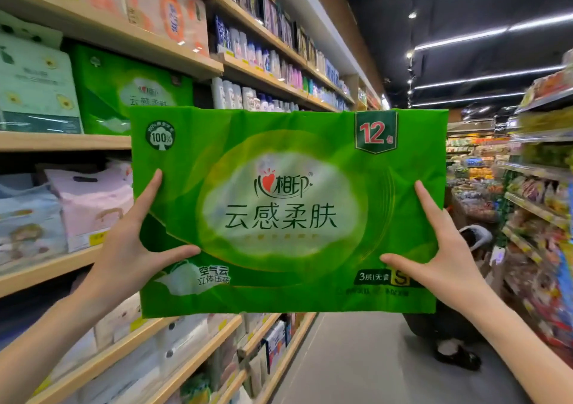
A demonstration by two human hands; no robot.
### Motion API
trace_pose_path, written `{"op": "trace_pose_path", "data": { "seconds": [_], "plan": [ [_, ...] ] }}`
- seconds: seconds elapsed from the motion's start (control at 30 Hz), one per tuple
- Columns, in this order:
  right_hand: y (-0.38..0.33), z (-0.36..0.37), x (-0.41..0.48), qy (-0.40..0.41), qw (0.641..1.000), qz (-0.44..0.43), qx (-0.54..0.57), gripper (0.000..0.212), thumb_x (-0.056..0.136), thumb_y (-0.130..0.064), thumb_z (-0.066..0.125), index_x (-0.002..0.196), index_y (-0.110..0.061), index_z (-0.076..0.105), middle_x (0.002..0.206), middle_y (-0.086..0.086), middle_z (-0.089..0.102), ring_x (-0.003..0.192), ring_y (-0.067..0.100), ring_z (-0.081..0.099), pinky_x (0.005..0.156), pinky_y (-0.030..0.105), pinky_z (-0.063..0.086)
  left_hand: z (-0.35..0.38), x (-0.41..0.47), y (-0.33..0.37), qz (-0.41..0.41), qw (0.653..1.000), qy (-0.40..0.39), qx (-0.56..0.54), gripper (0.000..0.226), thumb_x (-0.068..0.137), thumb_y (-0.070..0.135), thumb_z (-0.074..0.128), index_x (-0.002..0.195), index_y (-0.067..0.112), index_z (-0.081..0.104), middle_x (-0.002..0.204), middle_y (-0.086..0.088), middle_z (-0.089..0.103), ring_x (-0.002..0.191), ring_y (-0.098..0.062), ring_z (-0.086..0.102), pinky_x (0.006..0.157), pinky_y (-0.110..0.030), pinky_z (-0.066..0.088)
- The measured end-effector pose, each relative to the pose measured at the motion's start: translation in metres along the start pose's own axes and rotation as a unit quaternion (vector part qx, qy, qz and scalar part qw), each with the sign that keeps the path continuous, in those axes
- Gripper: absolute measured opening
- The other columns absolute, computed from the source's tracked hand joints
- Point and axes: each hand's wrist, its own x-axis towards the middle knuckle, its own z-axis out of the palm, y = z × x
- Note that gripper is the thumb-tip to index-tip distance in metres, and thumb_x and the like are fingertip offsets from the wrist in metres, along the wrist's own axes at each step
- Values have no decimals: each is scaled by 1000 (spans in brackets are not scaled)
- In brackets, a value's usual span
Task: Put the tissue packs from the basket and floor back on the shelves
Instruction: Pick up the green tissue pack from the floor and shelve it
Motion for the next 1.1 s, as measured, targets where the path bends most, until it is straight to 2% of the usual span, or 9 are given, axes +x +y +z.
{"op": "trace_pose_path", "data": {
  "seconds": [0.13, 0.3, 0.43, 0.57, 0.67, 0.77, 0.9, 1.0, 1.1],
  "plan": [
    [38, 40, 51, 3, 1000, -9, 13, 109, 59, -16, 83, 138, -48, 14, 124, -34, 26, 106, -40, 18, 85, -13, 16, 23, 44, -40, 3, 1000, 4, 19, 112, 47, 31, 78, 126, 73, 8, 138, 17, 31, 128, -4, 34, 106, -29, 28],
    [70, 92, 116, 10, 999, -9, 35, 109, 59, -22, 82, 137, -52, 12, 135, -17, 31, 108, -38, 19, 101, 9, 21, 46, 98, -89, 11, 999, 25, 34, 112, 47, 31, 77, 123, 75, 7, 139, 17, 28, 125, 6, 28, 106, -24, 24],
    [93, 128, 159, 13, 998, -23, 55, 105, 53, -41, 73, 136, -55, 10, 137, -14, 31, 121, -17, 30, 109, 27, 24, 58, 130, -125, 29, 997, 31, 63, 111, 48, 31, 77, 124, 74, 8, 135, 29, 24, 122, 10, 26, 101, -12, 22],
    [121, 163, 198, 7, 996, -39, 74, 104, 53, -46, 72, 133, -61, 7, 139, -15, 30, 137, 14, 27, 113, 49, 24, 68, 153, -152, 20, 994, 45, 93, 112, 49, 30, 77, 125, 72, 7, 127, 41, 20, 122, 13, 23, 104, -15, 21],
    [143, 192, 230, 5, 993, -62, 103, 104, 54, -43, 72, 136, -57, 9, 133, -11, 35, 123, -7, 35, 111, 39, 28, 76, 167, -168, 22, 991, 59, 122, 113, 49, 29, 77, 127, 70, 7, 121, 60, 18, 121, 18, 23, 97, 4, 17],
    [168, 222, 265, 5, 987, -90, 133, 104, 55, -43, 72, 136, -55, 7, 130, -16, 35, 113, -28, 26, 107, 30, 26, 87, 181, -183, 15, 987, 78, 139, 112, 50, 27, 77, 129, 68, 9, 116, 67, 15, 117, 35, 16, 95, 9, 13],
    [204, 264, 317, -4, 977, -117, 180, 105, 57, -39, 73, 135, -57, 6, 135, -17, 31, 132, 1, 29, 112, 41, 24, 106, 203, -196, 13, 971, 114, 210, 111, 50, 27, 77, 133, 60, 12, 116, 67, 12, 112, 39, 13, 94, 10, 12],
    [222, 289, 362, -5, 967, -162, 199, 105, 58, -38, 72, 134, -58, 3, 130, -37, 19, 132, -2, 21, 110, 35, 21, 118, 222, -205, -2, 956, 150, 251, 113, 50, 27, 78, 135, 58, 11, 119, 65, 13, 117, 35, 15, 97, 8, 13],
    [233, 315, 405, -11, 955, -188, 227, 108, 61, -32, 75, 132, -60, 0, 128, -42, 12, 140, 14, 13, 113, 40, 13, 123, 241, -206, -11, 941, 170, 292, 113, 51, 30, 76, 134, 61, 7, 120, 65, 11, 124, 23, 18, 98, 7, 12]
  ]
}}
